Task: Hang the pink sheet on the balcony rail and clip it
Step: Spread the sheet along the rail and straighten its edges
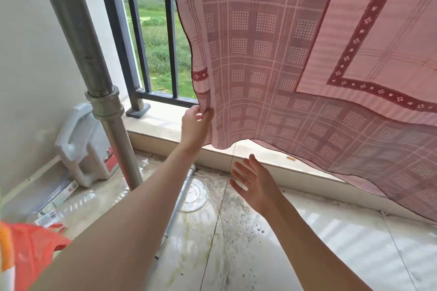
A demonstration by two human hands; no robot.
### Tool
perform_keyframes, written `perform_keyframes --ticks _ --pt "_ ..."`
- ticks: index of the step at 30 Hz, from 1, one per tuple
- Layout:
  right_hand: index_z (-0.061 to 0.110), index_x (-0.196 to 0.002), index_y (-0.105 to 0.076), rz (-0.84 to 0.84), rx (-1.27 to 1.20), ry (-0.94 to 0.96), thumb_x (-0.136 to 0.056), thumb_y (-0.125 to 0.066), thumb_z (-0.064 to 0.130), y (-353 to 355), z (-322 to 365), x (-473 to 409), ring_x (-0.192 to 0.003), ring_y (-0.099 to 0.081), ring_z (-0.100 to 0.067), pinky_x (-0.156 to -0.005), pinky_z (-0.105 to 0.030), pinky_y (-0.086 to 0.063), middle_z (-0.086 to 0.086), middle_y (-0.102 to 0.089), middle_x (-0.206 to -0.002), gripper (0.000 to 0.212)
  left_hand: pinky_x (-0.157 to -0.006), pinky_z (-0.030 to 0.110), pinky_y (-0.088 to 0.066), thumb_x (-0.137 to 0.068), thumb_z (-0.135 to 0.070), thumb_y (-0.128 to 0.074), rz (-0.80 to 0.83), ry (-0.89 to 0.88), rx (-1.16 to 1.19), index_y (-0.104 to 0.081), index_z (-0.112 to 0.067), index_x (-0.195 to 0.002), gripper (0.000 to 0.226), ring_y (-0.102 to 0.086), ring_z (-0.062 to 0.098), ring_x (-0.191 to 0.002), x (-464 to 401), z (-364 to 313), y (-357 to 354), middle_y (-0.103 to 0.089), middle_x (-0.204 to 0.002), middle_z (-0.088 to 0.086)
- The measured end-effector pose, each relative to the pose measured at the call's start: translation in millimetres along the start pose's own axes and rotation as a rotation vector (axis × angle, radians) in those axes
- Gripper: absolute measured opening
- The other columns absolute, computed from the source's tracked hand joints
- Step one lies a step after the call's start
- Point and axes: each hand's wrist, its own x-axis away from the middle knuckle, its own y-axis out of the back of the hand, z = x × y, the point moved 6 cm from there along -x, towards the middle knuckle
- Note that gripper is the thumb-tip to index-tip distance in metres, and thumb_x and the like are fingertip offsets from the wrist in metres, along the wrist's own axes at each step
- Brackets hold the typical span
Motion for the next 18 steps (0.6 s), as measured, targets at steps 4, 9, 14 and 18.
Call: perform_keyframes --ticks 4,9,14,18 --pt "0.014 -0.113 -0.056 -0.02 0.044 0.012 -0.088 -0.059 0.033 5 -9 0 -0.105 -0.057 -0.021 -0.076 -0.036 -0.049 -0.007 -0.058 -0.118 0.032 -0.066 0.024 -0.046 -0.089 -0.023 -0.06 -0.039 0.041 0.173 -0.052 -0.013 -0.086 0.013 -0.055 0.014 -0.074 44 25 9 -0.059 -0.082 0.004" --pt "0.01 -0.11 -0.06 -0.044 0.095 -0.06 -0.087 -0.062 0.027 3 -47 5 -0.098 -0.06 -0.021 -0.08 -0.038 -0.049 -0.006 -0.064 -0.107 0.028 -0.061 0.017 -0.049 -0.088 -0.014 -0.059 -0.055 0.05 0.179 -0.053 -0.014 -0.089 0.007 -0.058 0.01 -0.072 81 53 29 -0.061 -0.082 0.002" --pt "0.004 -0.086 -0.06 -0.124 -0.228 -0.14 -0.085 -0.062 0.005 -2 -83 26 -0.078 -0.06 -0.019 -0.067 -0.03 -0.049 -0.009 -0.062 -0.084 0.003 -0.07 0.036 -0.047 -0.082 -0.024 -0.063 -0.069 0.116 0.166 -0.059 -0.001 -0.089 0.024 -0.056 0.022 -0.077 102 82 47 -0.06 -0.083 0.013" --pt "0.011 -0.09 -0.064 0.053 -0.157 -0.159 -0.085 -0.06 0.006 -20 -97 42 -0.081 -0.063 -0.016 -0.075 -0.031 -0.048 -0.001 -0.069 -0.077 0.008 -0.08 0.043 -0.051 -0.085 -0.02 -0.064 -0.057 0.199 0.263 -0.063 -0.003 -0.086 0.017 -0.064 0.03 -0.081 120 99 59 -0.068 -0.083 0.017"
